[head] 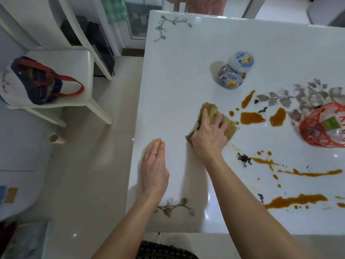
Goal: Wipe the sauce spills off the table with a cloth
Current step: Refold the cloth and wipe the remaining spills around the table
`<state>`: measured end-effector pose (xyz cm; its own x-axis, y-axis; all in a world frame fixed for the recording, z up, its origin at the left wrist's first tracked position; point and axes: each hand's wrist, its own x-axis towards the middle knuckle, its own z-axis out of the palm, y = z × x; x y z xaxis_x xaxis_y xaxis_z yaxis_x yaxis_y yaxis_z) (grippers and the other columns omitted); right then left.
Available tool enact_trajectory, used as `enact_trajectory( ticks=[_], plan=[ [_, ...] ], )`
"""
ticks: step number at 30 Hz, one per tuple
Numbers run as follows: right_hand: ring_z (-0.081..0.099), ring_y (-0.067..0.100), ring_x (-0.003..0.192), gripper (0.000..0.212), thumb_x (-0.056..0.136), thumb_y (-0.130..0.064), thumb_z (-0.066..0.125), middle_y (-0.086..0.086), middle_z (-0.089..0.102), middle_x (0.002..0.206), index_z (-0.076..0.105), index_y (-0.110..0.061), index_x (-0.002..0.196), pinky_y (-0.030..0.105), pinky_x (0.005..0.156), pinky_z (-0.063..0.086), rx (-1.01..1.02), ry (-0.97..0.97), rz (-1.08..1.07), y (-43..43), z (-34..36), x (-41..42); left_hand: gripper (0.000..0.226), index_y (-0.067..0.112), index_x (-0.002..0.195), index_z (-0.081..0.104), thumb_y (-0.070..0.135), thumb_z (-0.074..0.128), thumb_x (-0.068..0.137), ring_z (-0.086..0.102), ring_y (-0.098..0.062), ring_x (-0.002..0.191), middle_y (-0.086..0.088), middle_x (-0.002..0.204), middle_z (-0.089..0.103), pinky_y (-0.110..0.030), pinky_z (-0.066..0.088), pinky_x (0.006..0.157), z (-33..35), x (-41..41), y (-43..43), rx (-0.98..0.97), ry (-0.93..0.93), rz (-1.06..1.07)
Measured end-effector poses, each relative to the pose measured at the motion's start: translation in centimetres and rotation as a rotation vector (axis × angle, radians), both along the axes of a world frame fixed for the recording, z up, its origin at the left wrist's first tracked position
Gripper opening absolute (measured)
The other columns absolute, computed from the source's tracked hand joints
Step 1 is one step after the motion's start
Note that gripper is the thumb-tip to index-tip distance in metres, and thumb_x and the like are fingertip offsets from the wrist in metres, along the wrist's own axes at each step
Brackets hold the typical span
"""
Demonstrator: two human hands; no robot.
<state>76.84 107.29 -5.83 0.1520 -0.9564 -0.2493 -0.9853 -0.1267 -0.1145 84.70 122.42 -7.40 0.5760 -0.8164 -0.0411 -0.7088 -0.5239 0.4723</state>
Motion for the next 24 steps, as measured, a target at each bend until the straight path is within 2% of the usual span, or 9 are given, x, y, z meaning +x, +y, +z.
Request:
enact_trajectory(
  ticks=[2, 5, 8, 13, 15, 18, 20, 22, 24],
  plan=[
    [0.022, 0.038, 0.130, 0.071, 0.089, -0.022, 0.046, 0.012, 0.016, 0.148, 0.013, -0.030, 0.152, 0.041, 0.078, 0.042, -0.005, 0.018, -0.027, 0.8, 0.3, 0.0, 0.062, -0.001, 0.128, 0.053, -0.021, 0.045, 0.070, 0.046, -0.030, 0.128, -0.015, 0.136, 0.052, -0.036, 0.032, 0.110, 0.1, -0.1, -0.1, 0.007, -0.008, -0.013],
    [0.024, 0.036, 0.126, 0.071, 0.090, -0.020, 0.046, 0.012, 0.016, 0.148, 0.012, -0.030, 0.152, 0.042, 0.074, 0.046, -0.005, 0.009, 0.096, 3.3, 0.3, 1.7, 0.061, -0.002, 0.128, 0.052, -0.020, 0.046, 0.071, 0.045, -0.029, 0.129, -0.016, 0.136, 0.051, -0.037, 0.032, 0.110, 0.2, 0.1, -0.2, 0.016, -0.025, -0.025],
    [0.027, 0.034, 0.122, 0.070, 0.090, -0.021, 0.044, 0.009, 0.018, 0.147, 0.013, -0.033, 0.151, 0.037, 0.065, 0.037, -0.026, 0.009, 0.169, 4.2, -0.2, 0.3, 0.059, -0.002, 0.129, 0.052, -0.019, 0.045, 0.072, 0.044, -0.030, 0.129, -0.016, 0.136, 0.050, -0.037, 0.033, 0.110, 0.3, 0.1, -0.2, 0.036, -0.042, -0.050],
    [0.020, 0.034, 0.129, 0.072, 0.091, -0.023, 0.046, 0.009, 0.015, 0.150, 0.009, -0.034, 0.152, 0.040, 0.074, 0.040, 0.002, 0.018, -0.050, 6.4, 0.0, -2.6, 0.060, -0.004, 0.126, 0.053, -0.019, 0.047, 0.069, 0.048, -0.033, 0.126, -0.019, 0.134, 0.051, -0.040, 0.032, 0.108, 0.4, 0.2, -0.1, 0.058, -0.061, -0.094],
    [0.026, 0.035, 0.122, 0.076, 0.086, -0.027, 0.053, 0.012, 0.021, 0.149, 0.015, -0.031, 0.152, 0.041, 0.073, 0.041, 0.034, -0.026, 0.072, 10.2, 0.3, -1.7, 0.063, -0.004, 0.127, 0.052, -0.020, 0.048, 0.066, 0.047, -0.033, 0.126, -0.020, 0.135, 0.051, -0.041, 0.030, 0.108, 0.5, 0.2, -0.1, 0.064, -0.073, -0.111],
    [0.041, 0.035, 0.106, 0.075, 0.077, -0.030, 0.058, 0.014, 0.040, 0.140, 0.035, -0.029, 0.148, 0.040, 0.063, 0.041, 0.044, -0.044, 0.197, 12.8, 0.0, -2.6, 0.069, -0.004, 0.131, 0.048, -0.022, 0.049, 0.065, 0.043, -0.031, 0.130, -0.019, 0.139, 0.047, -0.038, 0.027, 0.110, 0.7, 0.6, -0.1, 0.090, -0.079, -0.151],
    [0.039, 0.035, 0.107, 0.068, 0.081, -0.027, 0.047, 0.013, 0.039, 0.141, 0.035, -0.031, 0.148, 0.042, 0.068, 0.043, 0.005, -0.037, 0.096, 12.4, -0.1, -4.9, 0.067, -0.003, 0.133, 0.046, -0.021, 0.046, 0.068, 0.041, -0.031, 0.132, -0.018, 0.141, 0.045, -0.036, 0.029, 0.111, 0.7, 1.0, 0.0, 0.097, -0.075, -0.186],
    [0.027, 0.034, 0.120, 0.067, 0.089, -0.021, 0.041, 0.011, 0.023, 0.150, 0.021, -0.035, 0.151, 0.046, 0.083, 0.041, 0.010, 0.002, -0.064, 11.7, 0.0, -5.7, 0.065, -0.002, 0.135, 0.044, -0.019, 0.044, 0.072, 0.038, -0.030, 0.134, -0.017, 0.143, 0.043, -0.033, 0.027, 0.112, 0.8, 1.4, 0.0, 0.103, -0.073, -0.210],
    [0.019, 0.034, 0.127, 0.069, 0.091, -0.019, 0.042, 0.010, 0.011, 0.153, 0.013, -0.034, 0.152, 0.047, 0.090, 0.038, 0.049, -0.032, -0.162, 12.4, 0.5, -4.2, 0.064, 0.000, 0.138, 0.040, -0.016, 0.042, 0.076, 0.033, -0.028, 0.137, -0.014, 0.147, 0.038, -0.030, 0.023, 0.114, 1.1, 1.8, -0.1, 0.123, -0.070, -0.233]
  ],
)
